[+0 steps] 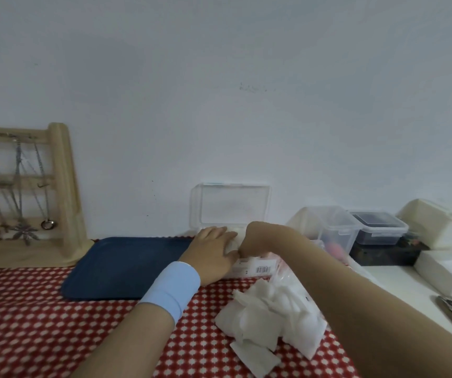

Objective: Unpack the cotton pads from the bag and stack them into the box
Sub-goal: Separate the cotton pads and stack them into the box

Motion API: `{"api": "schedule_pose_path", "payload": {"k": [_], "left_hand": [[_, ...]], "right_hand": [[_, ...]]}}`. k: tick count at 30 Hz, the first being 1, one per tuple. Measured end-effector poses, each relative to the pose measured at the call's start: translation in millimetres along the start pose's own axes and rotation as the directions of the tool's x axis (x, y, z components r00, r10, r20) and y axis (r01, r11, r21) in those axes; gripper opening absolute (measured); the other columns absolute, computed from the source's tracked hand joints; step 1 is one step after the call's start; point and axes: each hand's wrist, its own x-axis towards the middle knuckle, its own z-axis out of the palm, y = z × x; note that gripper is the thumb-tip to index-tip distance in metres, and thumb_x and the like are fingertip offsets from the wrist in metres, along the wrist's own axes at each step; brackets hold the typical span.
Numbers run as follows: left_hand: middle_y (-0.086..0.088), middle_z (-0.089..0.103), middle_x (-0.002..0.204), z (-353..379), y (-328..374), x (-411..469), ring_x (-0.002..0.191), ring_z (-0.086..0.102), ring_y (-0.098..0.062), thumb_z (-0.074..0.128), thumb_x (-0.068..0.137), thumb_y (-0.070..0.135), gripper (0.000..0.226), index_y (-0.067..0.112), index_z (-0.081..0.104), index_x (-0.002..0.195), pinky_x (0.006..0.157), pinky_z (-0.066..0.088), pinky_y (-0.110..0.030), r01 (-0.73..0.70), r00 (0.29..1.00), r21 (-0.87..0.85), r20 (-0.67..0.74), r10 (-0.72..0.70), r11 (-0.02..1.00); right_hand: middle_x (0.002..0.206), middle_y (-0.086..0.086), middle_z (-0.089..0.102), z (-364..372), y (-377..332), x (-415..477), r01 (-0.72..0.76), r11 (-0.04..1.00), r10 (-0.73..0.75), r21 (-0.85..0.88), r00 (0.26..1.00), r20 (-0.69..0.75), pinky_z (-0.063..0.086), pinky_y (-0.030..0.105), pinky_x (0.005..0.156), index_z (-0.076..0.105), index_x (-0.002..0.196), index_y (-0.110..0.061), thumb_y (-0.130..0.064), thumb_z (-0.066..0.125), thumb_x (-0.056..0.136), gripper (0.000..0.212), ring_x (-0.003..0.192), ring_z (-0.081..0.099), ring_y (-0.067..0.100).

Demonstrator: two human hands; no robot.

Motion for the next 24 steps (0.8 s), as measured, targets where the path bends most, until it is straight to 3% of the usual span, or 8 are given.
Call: {"api": "schedule_pose_path", "payload": {"k": [3, 7, 12, 16, 19, 21, 22, 24], "left_hand": [[0.007, 0.016, 0.169, -2.4, 0.5, -2.8, 0.155, 0.005, -0.012, 0.042, 0.104, 0.039, 0.065, 0.027, 0.016, 0.162, 0.126, 0.009, -0.034, -0.001, 1.0, -0.039, 0.017, 0.002, 0.999], [0.007, 0.014, 0.169, -3.4, 4.6, -4.2, 0.156, 0.002, -0.013, 0.044, 0.102, 0.033, 0.069, 0.027, 0.01, 0.163, 0.125, 0.007, -0.035, 0.004, 0.999, -0.039, 0.043, -0.003, 0.999], [0.006, 0.013, 0.17, -6.5, 2.5, -6.5, 0.156, 0.004, -0.014, 0.037, 0.104, 0.026, 0.064, 0.027, 0.012, 0.163, 0.126, 0.007, -0.035, 0.003, 0.998, -0.05, 0.055, 0.0, 0.999], [0.006, 0.02, 0.169, -8.5, 4.5, -7.7, 0.156, 0.013, -0.014, 0.031, 0.108, 0.025, 0.054, 0.026, 0.021, 0.161, 0.126, 0.007, -0.031, -0.021, 0.998, -0.027, -0.065, 0.019, 0.999], [0.003, 0.021, 0.169, -1.7, 14.1, -5.0, 0.156, 0.014, -0.017, 0.024, 0.11, 0.032, 0.051, 0.026, 0.025, 0.16, 0.127, 0.007, -0.035, -0.045, 0.999, 0.087, -0.01, 0.046, 0.995], [0.002, 0.014, 0.17, 3.1, 14.4, -1.1, 0.157, 0.008, -0.019, 0.02, 0.11, 0.034, 0.052, 0.025, 0.021, 0.161, 0.128, 0.004, -0.039, -0.064, 0.997, 0.208, 0.054, 0.053, 0.976], [0.001, 0.012, 0.171, 2.6, 14.7, -0.3, 0.157, 0.007, -0.019, 0.02, 0.11, 0.034, 0.053, 0.025, 0.02, 0.162, 0.128, 0.003, -0.04, -0.061, 0.997, 0.227, 0.067, 0.047, 0.972], [0.001, 0.012, 0.171, -3.0, 16.3, -2.3, 0.157, 0.006, -0.017, 0.024, 0.109, 0.033, 0.054, 0.024, 0.018, 0.162, 0.128, 0.003, -0.038, -0.048, 0.998, 0.185, 0.048, 0.04, 0.981]], "right_hand": [[0.102, 0.009, 0.07, -15.4, 10.3, -14.4, -0.097, 0.929, 0.044, 0.357, 0.987, 0.154, 0.047, 0.034, 0.082, 0.064, 0.109, -0.004, -0.03, 0.038, 0.1, 0.038, 0.086, 0.065, 0.022], [0.125, 0.019, 0.068, -18.5, 6.9, -16.2, -0.12, 0.889, 0.072, 0.442, 0.99, 0.124, 0.05, 0.038, 0.099, 0.058, 0.132, 0.006, -0.019, 0.03, 0.103, 0.048, 0.112, 0.067, 0.031], [0.124, 0.015, 0.069, -14.7, -4.2, -18.0, -0.103, 0.9, 0.04, 0.424, 0.987, 0.156, 0.044, 0.044, 0.106, 0.059, 0.131, 0.001, -0.02, 0.03, 0.101, 0.047, 0.116, 0.064, 0.031], [0.124, 0.014, 0.07, -14.5, 1.9, -23.4, -0.076, 0.915, 0.02, 0.396, 0.99, 0.143, 0.043, 0.049, 0.111, 0.06, 0.13, -0.001, -0.017, 0.03, 0.101, 0.045, 0.117, 0.064, 0.031], [0.105, 0.011, 0.064, -2.6, 0.7, -23.7, 0.026, 0.912, -0.062, 0.409, 0.995, 0.075, 0.051, 0.028, 0.088, 0.06, 0.11, -0.006, -0.018, 0.039, 0.104, 0.025, 0.094, 0.061, 0.022], [0.085, 0.005, 0.058, -0.2, 4.7, -25.8, 0.063, 0.924, -0.078, 0.378, 0.997, 0.023, 0.042, 0.022, 0.066, 0.058, 0.085, -0.007, -0.017, 0.044, 0.1, 0.023, 0.073, 0.051, 0.016], [0.084, 0.006, 0.062, -1.4, 9.7, -27.8, 0.075, 0.93, -0.074, 0.36, 0.997, -0.016, 0.043, 0.026, 0.063, 0.06, 0.08, -0.005, -0.016, 0.047, 0.097, 0.024, 0.071, 0.054, 0.018], [0.106, 0.015, 0.073, -4.9, 23.5, -31.8, 0.141, 0.92, -0.091, 0.365, 0.985, -0.149, 0.054, 0.04, 0.079, 0.071, 0.097, 0.004, -0.012, 0.05, 0.093, 0.027, 0.094, 0.068, 0.031]]}}
